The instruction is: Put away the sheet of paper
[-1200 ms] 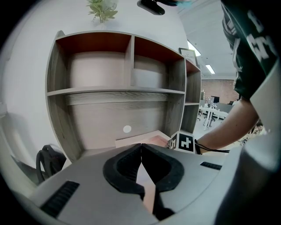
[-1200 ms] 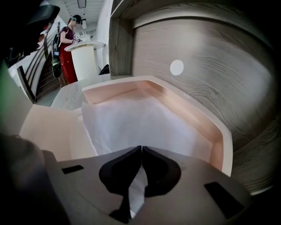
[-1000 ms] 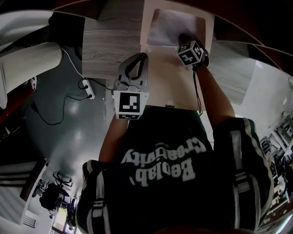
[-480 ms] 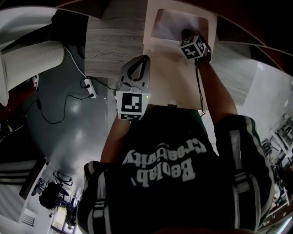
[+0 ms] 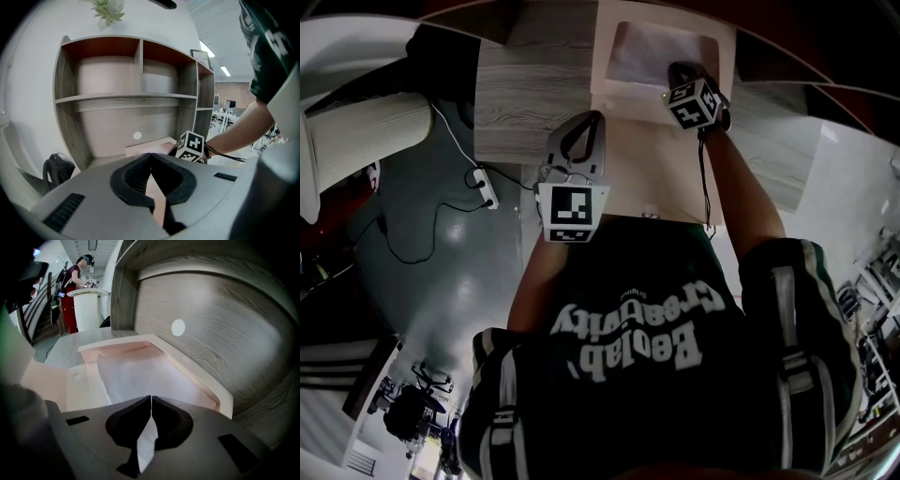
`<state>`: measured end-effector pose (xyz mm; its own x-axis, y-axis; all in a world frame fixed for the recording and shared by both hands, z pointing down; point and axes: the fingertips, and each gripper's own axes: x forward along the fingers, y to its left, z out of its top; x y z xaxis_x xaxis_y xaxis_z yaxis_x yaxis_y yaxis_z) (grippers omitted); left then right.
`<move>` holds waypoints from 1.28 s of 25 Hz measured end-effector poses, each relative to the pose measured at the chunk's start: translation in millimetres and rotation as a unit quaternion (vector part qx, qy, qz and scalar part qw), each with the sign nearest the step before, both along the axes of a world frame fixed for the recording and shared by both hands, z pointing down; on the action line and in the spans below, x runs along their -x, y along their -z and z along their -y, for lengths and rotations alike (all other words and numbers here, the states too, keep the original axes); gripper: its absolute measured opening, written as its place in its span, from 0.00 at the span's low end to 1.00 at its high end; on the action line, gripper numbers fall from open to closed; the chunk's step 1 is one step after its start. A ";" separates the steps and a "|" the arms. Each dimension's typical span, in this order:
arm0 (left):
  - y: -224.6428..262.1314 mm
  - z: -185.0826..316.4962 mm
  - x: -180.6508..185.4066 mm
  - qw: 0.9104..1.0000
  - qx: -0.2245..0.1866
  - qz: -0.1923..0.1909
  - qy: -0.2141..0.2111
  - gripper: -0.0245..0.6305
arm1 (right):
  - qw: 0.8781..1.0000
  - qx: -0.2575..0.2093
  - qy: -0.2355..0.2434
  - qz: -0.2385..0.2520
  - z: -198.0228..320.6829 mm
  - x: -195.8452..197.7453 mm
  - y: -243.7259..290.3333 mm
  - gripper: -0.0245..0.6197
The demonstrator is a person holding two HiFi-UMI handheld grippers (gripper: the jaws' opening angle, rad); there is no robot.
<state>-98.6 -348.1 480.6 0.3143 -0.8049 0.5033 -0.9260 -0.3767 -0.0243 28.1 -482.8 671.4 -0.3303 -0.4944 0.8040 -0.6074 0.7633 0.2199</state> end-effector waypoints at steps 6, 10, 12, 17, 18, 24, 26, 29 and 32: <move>33.8 -7.9 2.6 0.994 -0.068 0.083 -0.014 0.06 | 0.999 -0.027 -0.010 0.029 -27.7 -2.3 49.8 0.09; 45.1 -27.7 -11.2 0.996 -0.055 0.046 -0.049 0.06 | 0.998 -0.051 -0.021 0.043 -56.3 -3.2 86.1 0.09; 54.6 -39.9 -15.2 0.997 -0.056 0.024 -0.053 0.06 | 0.996 -0.063 -0.029 0.051 -73.3 -4.1 103.7 0.09; 77.0 -63.5 -15.5 0.995 -0.081 0.015 -0.064 0.06 | 0.992 -0.099 -0.046 0.068 -112.5 -4.3 145.3 0.09; 80.8 -67.9 -14.5 0.994 -0.084 0.011 -0.066 0.06 | 0.990 -0.107 -0.051 0.071 -119.9 -4.5 153.4 0.09; 94.4 -93.6 -13.2 0.992 -0.092 -0.014 -0.084 0.06 | 0.978 -0.159 -0.085 0.101 -157.8 -8.8 203.1 0.09; 97.1 -99.1 -17.6 0.991 -0.093 -0.019 -0.093 0.06 | 0.973 -0.175 -0.096 0.112 -167.4 -12.3 219.1 0.09; 103.5 -109.6 -26.8 0.990 -0.096 -0.024 -0.106 0.06 | 0.968 -0.190 -0.109 0.122 -184.7 -18.7 236.8 0.09; 109.3 -119.4 -38.1 0.988 -0.099 -0.025 -0.119 0.06 | 0.962 -0.198 -0.121 0.146 -203.4 -24.4 252.5 0.09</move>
<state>-60.5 -228.7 371.3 0.5272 -0.7858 0.3234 -0.8132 -0.5770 -0.0761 52.4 -279.4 418.9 -0.3505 -0.8336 0.4269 -0.8368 0.4834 0.2570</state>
